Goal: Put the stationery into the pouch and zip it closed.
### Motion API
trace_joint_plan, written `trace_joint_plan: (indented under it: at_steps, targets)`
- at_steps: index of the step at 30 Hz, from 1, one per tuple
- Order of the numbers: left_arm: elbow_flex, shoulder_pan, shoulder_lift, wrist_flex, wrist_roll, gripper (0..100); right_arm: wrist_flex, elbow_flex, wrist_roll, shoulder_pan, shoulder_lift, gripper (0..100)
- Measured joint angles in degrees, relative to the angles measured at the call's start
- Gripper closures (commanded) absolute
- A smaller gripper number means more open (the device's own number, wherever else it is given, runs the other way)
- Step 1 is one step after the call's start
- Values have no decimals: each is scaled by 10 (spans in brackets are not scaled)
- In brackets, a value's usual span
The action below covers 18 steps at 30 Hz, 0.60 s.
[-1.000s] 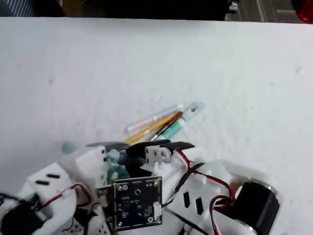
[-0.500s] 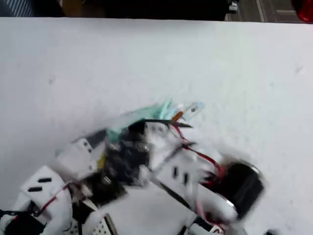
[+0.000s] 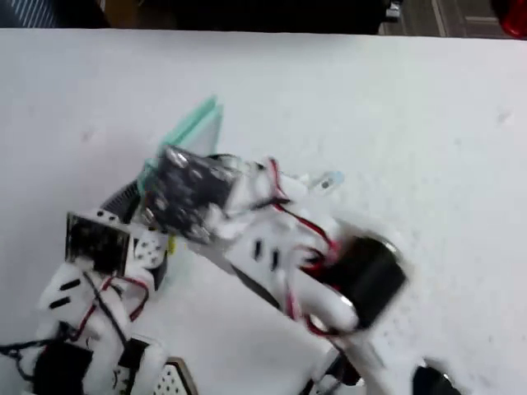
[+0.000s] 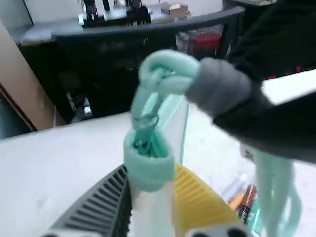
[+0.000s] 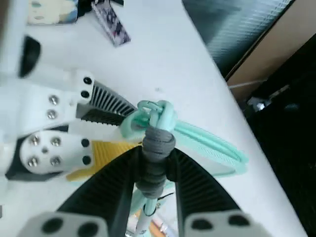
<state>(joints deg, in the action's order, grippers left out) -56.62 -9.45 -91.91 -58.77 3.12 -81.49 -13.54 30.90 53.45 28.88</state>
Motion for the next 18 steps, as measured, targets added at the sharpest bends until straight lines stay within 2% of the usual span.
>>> trace_joint_plan:
  at_steps: [8, 12, 18]
  targets:
    - [-18, 3, -22, -10, -5, 954, 54, 0, -3, -89, -26, 981]
    - [-18, 3, -80, -54, -4, 954, 54, 11, -3, -96, -26, 981]
    - [-23, 3, -124, -99, 40, 958, 74, 62, -25, -96, -25, 981]
